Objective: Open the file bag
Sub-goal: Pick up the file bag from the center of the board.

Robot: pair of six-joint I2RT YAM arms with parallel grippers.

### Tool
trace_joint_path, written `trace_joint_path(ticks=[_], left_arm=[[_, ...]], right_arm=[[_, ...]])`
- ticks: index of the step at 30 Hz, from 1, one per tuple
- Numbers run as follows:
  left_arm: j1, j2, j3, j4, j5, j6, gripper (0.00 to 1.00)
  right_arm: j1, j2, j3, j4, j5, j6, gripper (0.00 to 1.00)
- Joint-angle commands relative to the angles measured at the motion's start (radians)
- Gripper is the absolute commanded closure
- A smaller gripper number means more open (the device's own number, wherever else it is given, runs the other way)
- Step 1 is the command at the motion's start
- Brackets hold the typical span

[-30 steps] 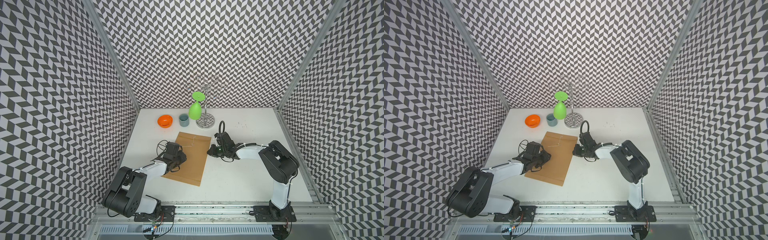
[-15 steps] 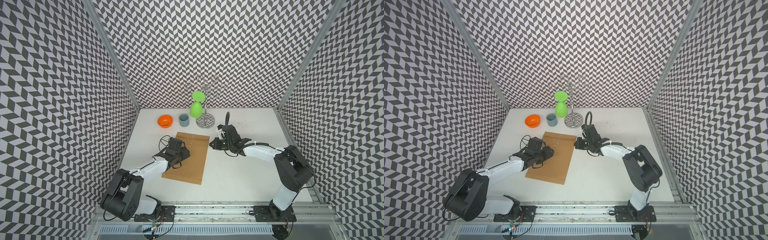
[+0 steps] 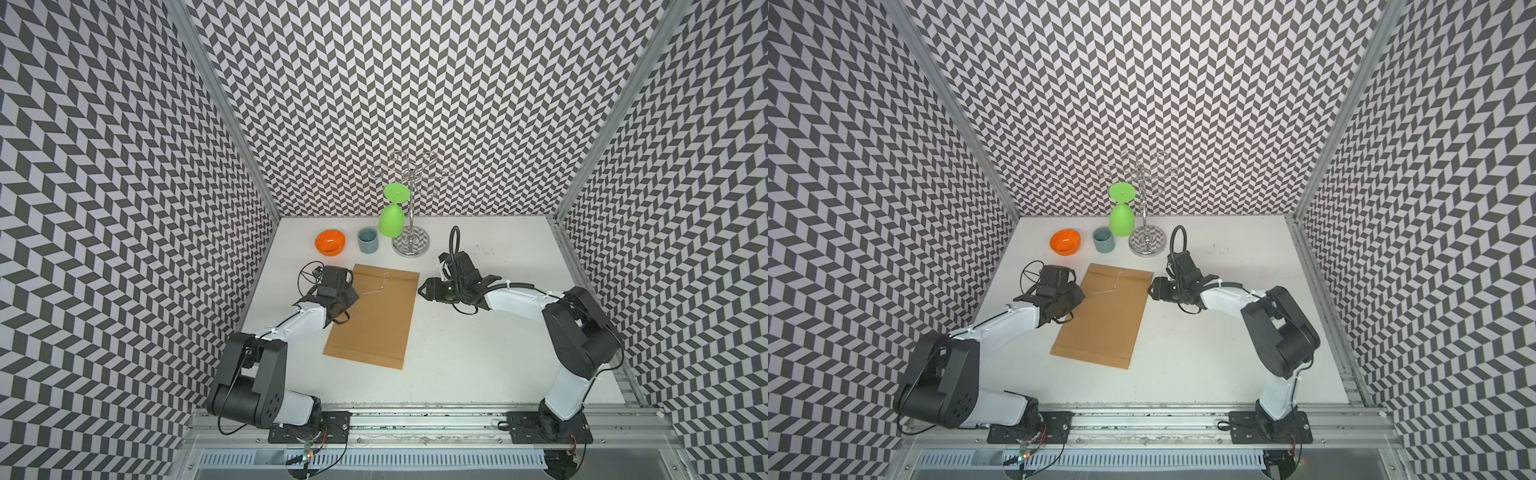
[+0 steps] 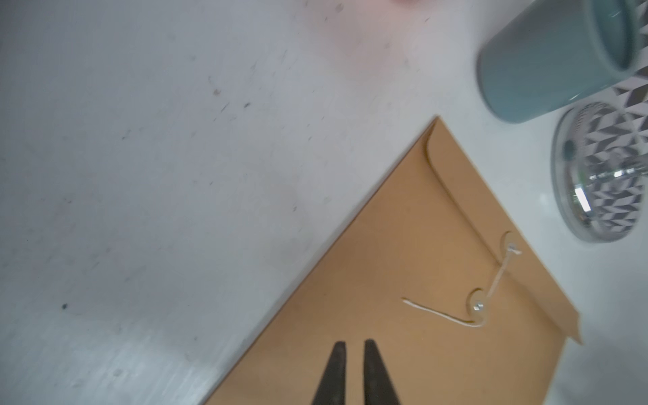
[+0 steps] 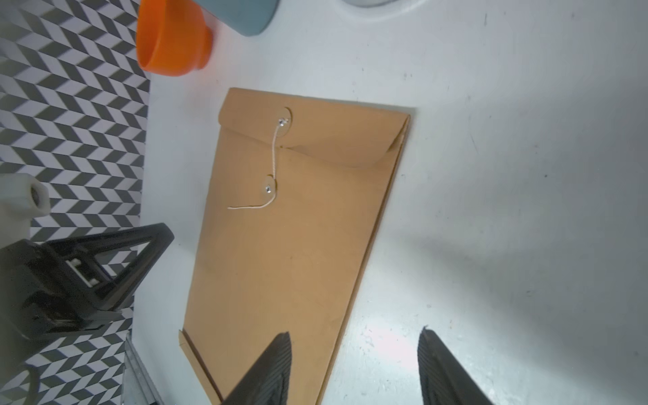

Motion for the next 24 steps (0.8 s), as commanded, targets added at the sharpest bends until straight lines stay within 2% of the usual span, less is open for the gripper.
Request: trace_joint_path(ticks=[1,8,17,19,24], left_arm=[[-0.012,0.023,-0.038,0.010,0.010,-0.005,1.00],[-0.071,0.038,-0.116,0.054,0.036,-0.029,1.00],[-0.115,0.036,-0.179,0.099,0.080,-0.060,1.00],[-0.116,0.027,-0.181,0.097,0.082,-0.059,1.00],[-0.119,0.016,-0.182,0.098,0.089,-0.059,1.00]], right_arm=[[0.022,0.043,0.028,0.018,0.018,0.031,0.40],[0.076,0.113,0.058,0.024,0.039,0.066,0.40],[0.096,0.173,0.071,0.069,0.020,0.103,0.51],[0.096,0.171,0.066,0.086,0.011,0.110,0.56],[0.095,0.169,0.065,0.114,-0.012,0.116,0.84]])
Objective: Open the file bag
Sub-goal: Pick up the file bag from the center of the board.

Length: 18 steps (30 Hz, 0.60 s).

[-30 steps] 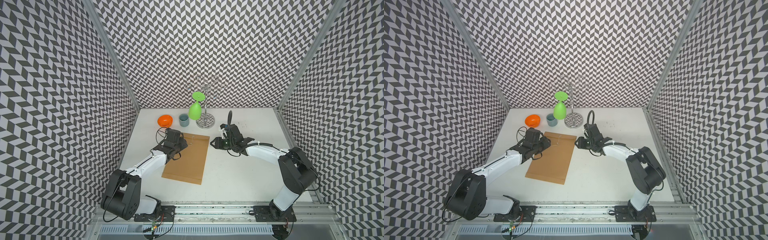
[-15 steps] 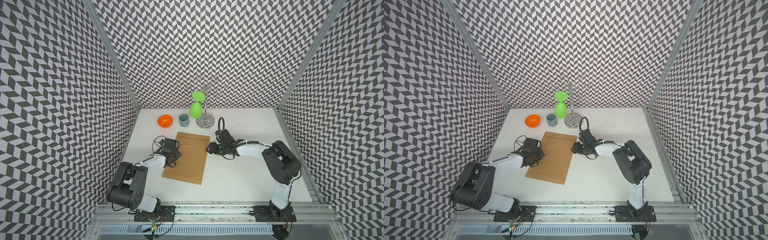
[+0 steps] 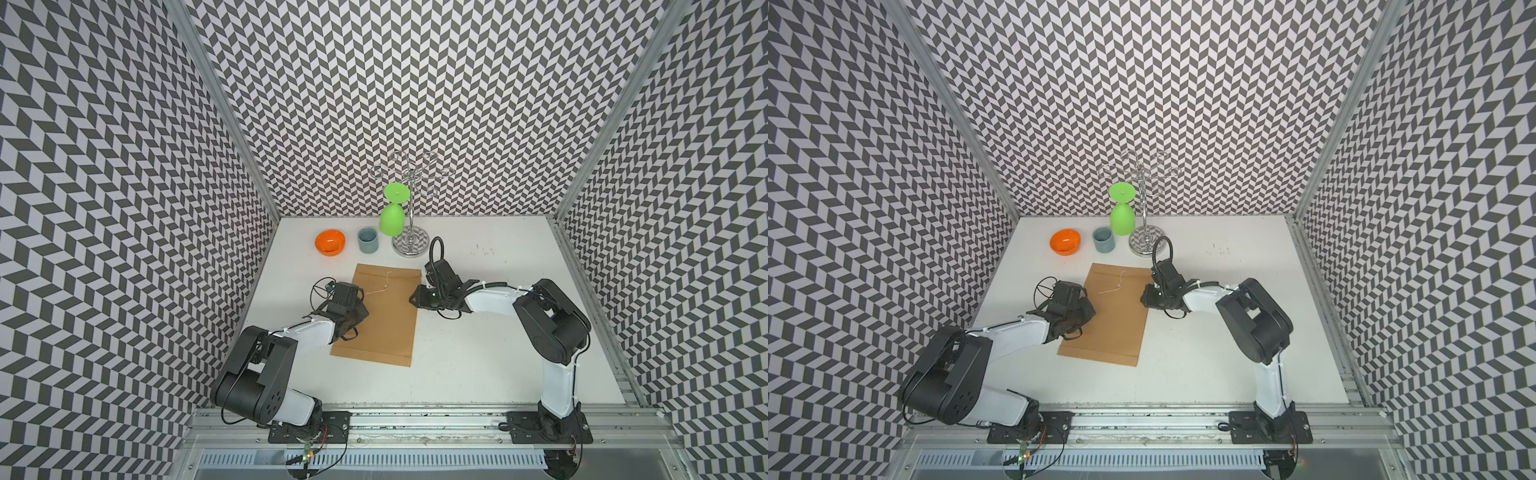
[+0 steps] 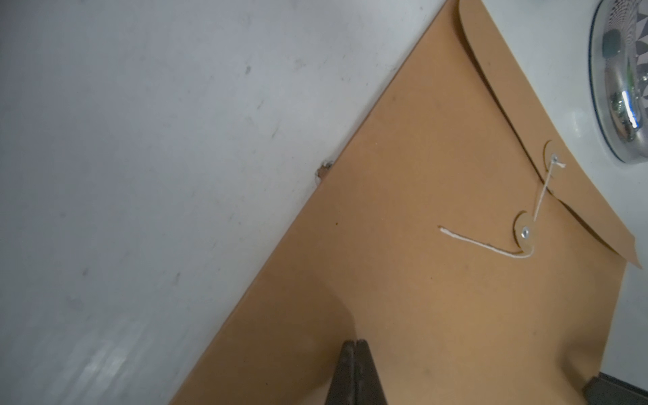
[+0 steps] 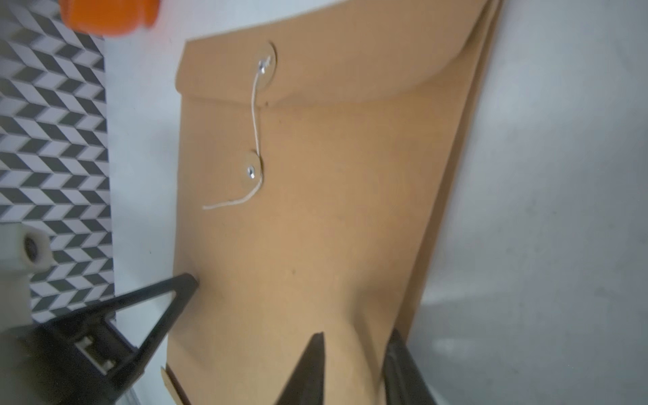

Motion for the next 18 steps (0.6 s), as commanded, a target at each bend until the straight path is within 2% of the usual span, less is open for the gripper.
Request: trace_joint_path(ticks=[1,3,7,11,15,18], left_arm=[[-0.014,0.006,-0.034,-0.077,0.049,-0.006,1.00],[-0.016,0.005,-0.035,-0.073,0.054,-0.004,1.00],[-0.017,-0.023,-0.017,-0.087,0.065,0.007,0.99],[-0.010,-0.094,0.100,-0.186,0.018,0.047,0.59],[0.024,-0.169,0.226,-0.229,-0.023,0.079,0.30],[0.074,-0.206,0.255,-0.141,0.021,0.104,0.12]], right_arm=[[0.011,0.020,0.001,0.057,-0.040,0.014,0.89],[0.011,0.014,0.010,0.056,-0.043,0.007,1.00],[0.011,-0.014,0.019,0.051,-0.042,-0.017,1.00],[0.009,-0.097,0.017,0.001,0.005,-0.065,1.00],[0.006,-0.224,0.000,-0.059,0.063,-0.139,1.00],[0.001,-0.335,-0.022,-0.093,0.109,-0.198,1.00]])
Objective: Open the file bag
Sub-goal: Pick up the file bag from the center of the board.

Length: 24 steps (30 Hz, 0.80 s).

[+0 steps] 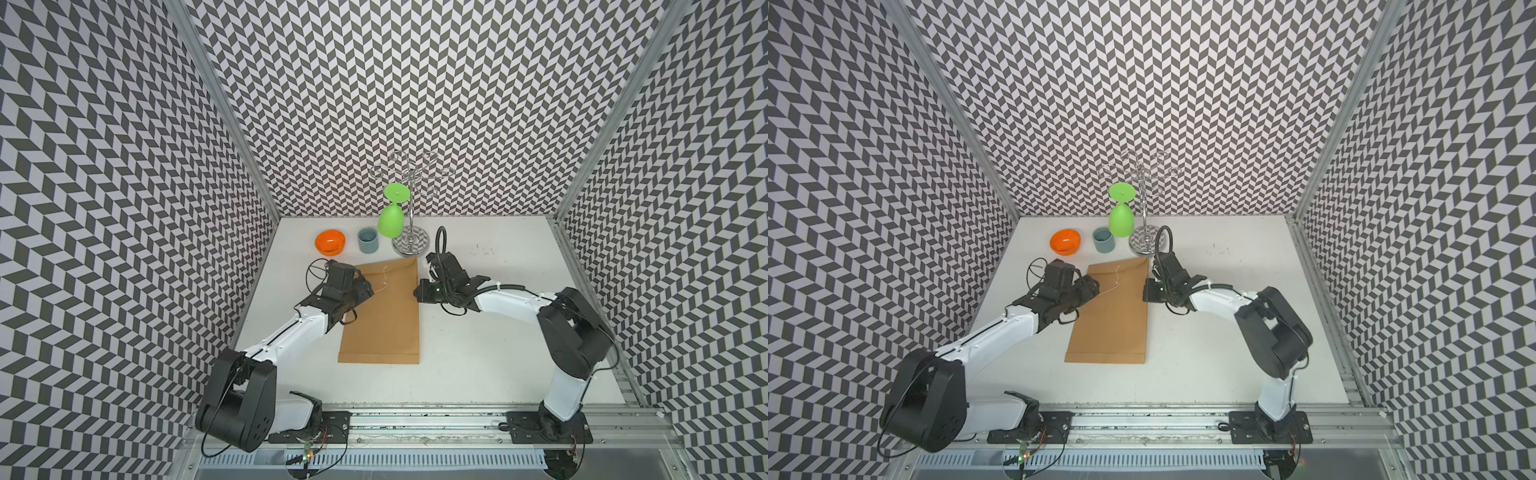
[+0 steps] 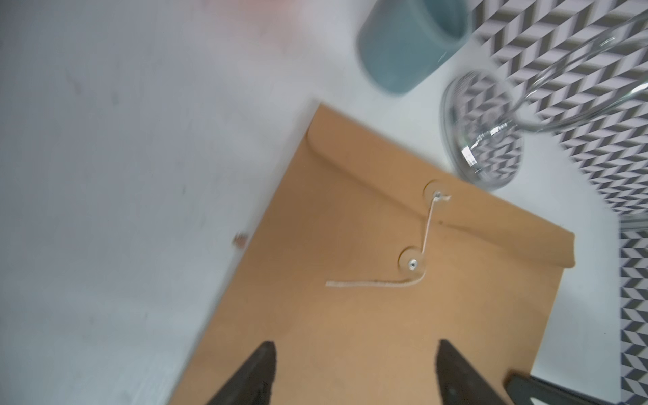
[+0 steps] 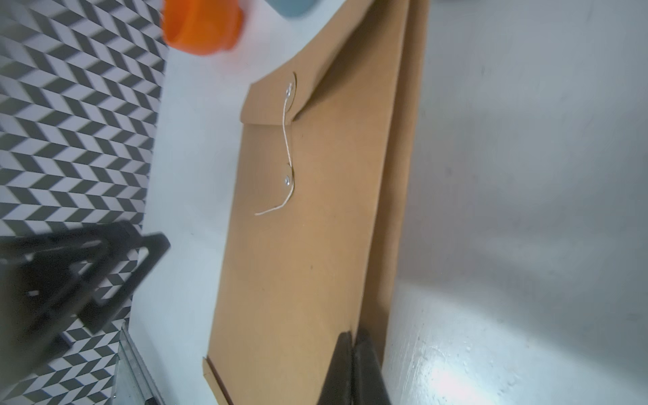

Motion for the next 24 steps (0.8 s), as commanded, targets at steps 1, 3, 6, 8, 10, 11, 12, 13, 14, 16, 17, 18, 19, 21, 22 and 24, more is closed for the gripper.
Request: trace_joint_path(ticks=[1,3,6,8,10,11,12,13,14,16,17,18,19,21,22,24], left_arm=[[0.058,-0.045,0.019,0.076,0.037,0.046,0.09],[0.106,-0.046,-0.022,0.216,0.159,0.023,0.11],[0.146,-0.041,-0.147,0.584,0.385,-0.066,0.14],[0.144,-0.025,-0.231,0.857,0.485,-0.134,0.12],[0.133,0.021,-0.306,1.166,0.595,-0.213,0.10],[0.124,0.046,-0.325,1.254,0.620,-0.234,0.10],[0.115,0.073,-0.339,1.336,0.639,-0.251,0.09],[0.109,0.101,-0.364,1.453,0.656,-0.279,0.08],[0.109,0.132,-0.385,1.560,0.665,-0.305,0.08],[0.124,0.215,-0.416,1.811,0.691,-0.368,0.07],[0.133,0.263,-0.416,1.910,0.708,-0.399,0.06],[0.141,0.327,-0.406,2.030,0.737,-0.433,0.07],[0.146,0.377,-0.370,2.045,0.778,-0.461,0.07],[0.131,0.451,-0.292,2.044,0.865,-0.446,0.12],[0.117,0.471,-0.268,2.044,0.882,-0.432,0.12],[0.098,0.487,-0.239,2.046,0.892,-0.415,0.11]], right_arm=[[-0.004,-0.155,-0.020,-0.019,0.078,-0.099,1.00],[-0.011,-0.219,-0.027,-0.048,0.099,-0.131,1.00],[-0.040,-0.315,-0.053,-0.076,0.108,-0.146,1.00],[-0.085,-0.380,-0.083,-0.071,0.051,-0.158,1.00],[-0.131,-0.450,-0.117,-0.053,-0.018,-0.182,1.00],[-0.144,-0.480,-0.133,-0.043,-0.038,-0.187,1.00],[-0.154,-0.515,-0.152,-0.026,-0.057,-0.192,1.00],[-0.164,-0.550,-0.171,-0.005,-0.072,-0.198,1.00],[-0.168,-0.577,-0.181,0.007,-0.081,-0.198,1.00],[-0.177,-0.622,-0.181,0.006,-0.114,-0.202,1.00],[-0.179,-0.636,-0.173,-0.001,-0.128,-0.206,1.00],[-0.179,-0.649,-0.164,-0.009,-0.143,-0.208,1.00],[-0.178,-0.657,-0.152,-0.018,-0.157,-0.209,1.00],[-0.179,-0.671,-0.133,-0.034,-0.182,-0.212,1.00],[-0.179,-0.678,-0.125,-0.039,-0.196,-0.214,1.00],[-0.179,-0.694,-0.121,-0.041,-0.223,-0.217,1.00]])
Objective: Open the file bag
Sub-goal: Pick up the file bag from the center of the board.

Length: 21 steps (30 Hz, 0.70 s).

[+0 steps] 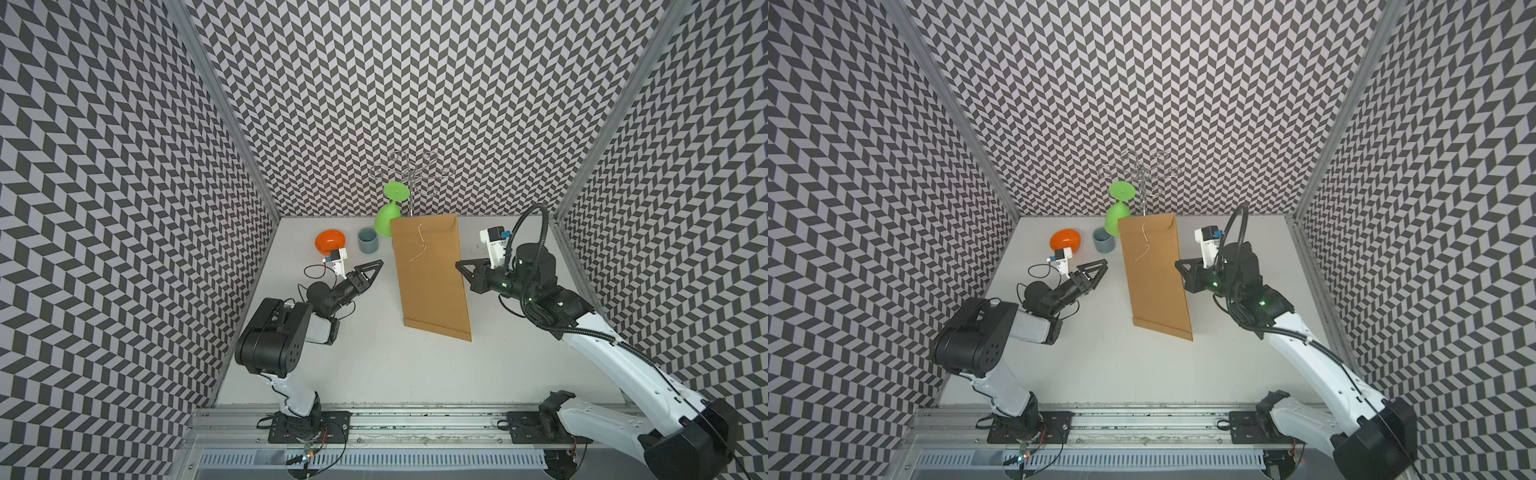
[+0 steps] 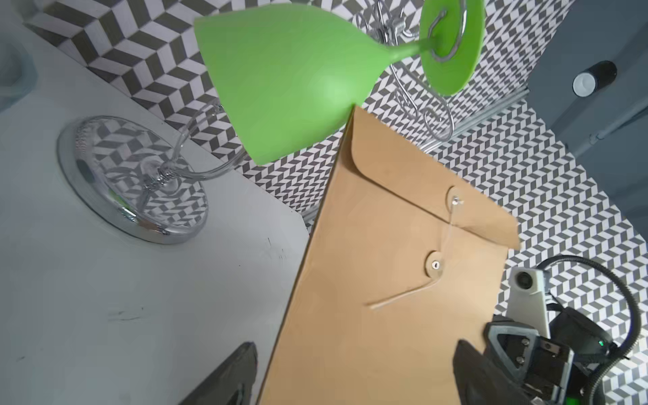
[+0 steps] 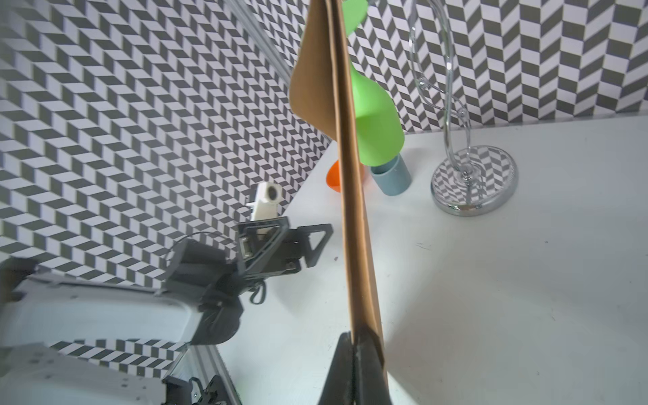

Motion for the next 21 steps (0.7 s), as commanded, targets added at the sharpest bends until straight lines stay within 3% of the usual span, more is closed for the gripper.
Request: trace_joint_path(ticks=[1,5,11,21], left_arm=[[-0.038,0.010,0.059,0.342,0.120,-0.006,0.11],[-0.071,-0.024,0.095,0.341,0.139,0.049,0.10],[-0.051,0.019,0.079,0.342,0.117,0.067,0.10],[-0.015,-0.028,0.094,0.341,0.123,0.072,0.08]], right_arm=[[-0.002,-0.041,0.033,0.030,-0.076,-0.016,1.00],[-0.001,-0.067,0.033,0.034,-0.108,-0.003,1.00],[-0.002,-0.100,0.048,0.059,-0.156,0.018,1.00],[-0.002,-0.151,0.075,0.069,-0.192,0.030,1.00]])
